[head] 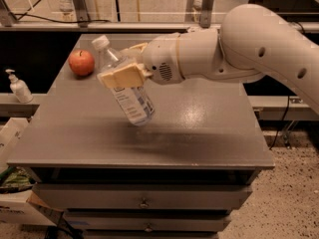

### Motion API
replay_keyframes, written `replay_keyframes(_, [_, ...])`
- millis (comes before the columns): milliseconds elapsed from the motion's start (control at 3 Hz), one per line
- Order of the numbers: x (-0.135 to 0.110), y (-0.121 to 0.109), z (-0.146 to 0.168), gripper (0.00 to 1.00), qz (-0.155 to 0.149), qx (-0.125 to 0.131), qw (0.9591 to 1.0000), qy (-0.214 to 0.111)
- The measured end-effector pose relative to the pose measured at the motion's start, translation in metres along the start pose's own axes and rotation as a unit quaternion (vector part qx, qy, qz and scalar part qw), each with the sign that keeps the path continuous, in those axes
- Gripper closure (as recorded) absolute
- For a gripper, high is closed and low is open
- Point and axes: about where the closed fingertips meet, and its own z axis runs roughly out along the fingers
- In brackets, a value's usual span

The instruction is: Place blue plastic bottle upright

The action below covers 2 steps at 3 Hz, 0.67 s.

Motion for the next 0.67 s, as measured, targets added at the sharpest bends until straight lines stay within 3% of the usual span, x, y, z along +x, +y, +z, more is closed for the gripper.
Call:
replay_keyframes(333, [0.006,0.0034,-0.0022,1.0,0.001,0.006,1.0,0.001])
replay_keyframes(667, [0.0085,0.0049,-0.0021,1.0,0.008,0.026,0.999,-0.036])
